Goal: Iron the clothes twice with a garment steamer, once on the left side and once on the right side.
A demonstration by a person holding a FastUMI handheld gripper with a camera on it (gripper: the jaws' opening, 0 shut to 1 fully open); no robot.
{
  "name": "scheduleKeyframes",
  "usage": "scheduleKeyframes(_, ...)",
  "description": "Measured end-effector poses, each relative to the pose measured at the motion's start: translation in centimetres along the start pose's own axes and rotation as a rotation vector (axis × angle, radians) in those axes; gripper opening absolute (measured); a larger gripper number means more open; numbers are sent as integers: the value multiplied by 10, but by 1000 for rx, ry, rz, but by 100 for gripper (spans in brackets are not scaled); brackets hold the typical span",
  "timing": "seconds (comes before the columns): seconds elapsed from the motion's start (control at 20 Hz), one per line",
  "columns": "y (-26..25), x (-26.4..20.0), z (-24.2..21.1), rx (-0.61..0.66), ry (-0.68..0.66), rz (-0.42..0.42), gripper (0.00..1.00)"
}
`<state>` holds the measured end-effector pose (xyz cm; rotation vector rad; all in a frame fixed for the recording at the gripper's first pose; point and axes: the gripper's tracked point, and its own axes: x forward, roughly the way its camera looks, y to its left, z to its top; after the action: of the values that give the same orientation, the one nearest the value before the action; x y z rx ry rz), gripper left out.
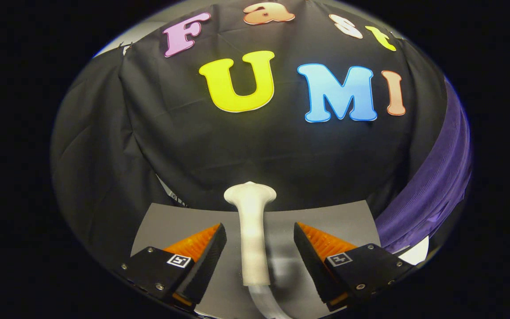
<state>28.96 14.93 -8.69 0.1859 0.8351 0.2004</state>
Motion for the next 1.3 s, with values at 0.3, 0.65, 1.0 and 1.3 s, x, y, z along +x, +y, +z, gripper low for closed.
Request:
scheduleKeyframes(0.3,3,35,-37,-20,159,-28,97)
scheduleKeyframes(0.65,3,55,-46,-6,205,-52,91)
scheduleKeyframes(1.0,-13,54,-50,53,115,-82,48)
scheduleKeyframes(1.3,-15,54,-51,75,69,-60,39)
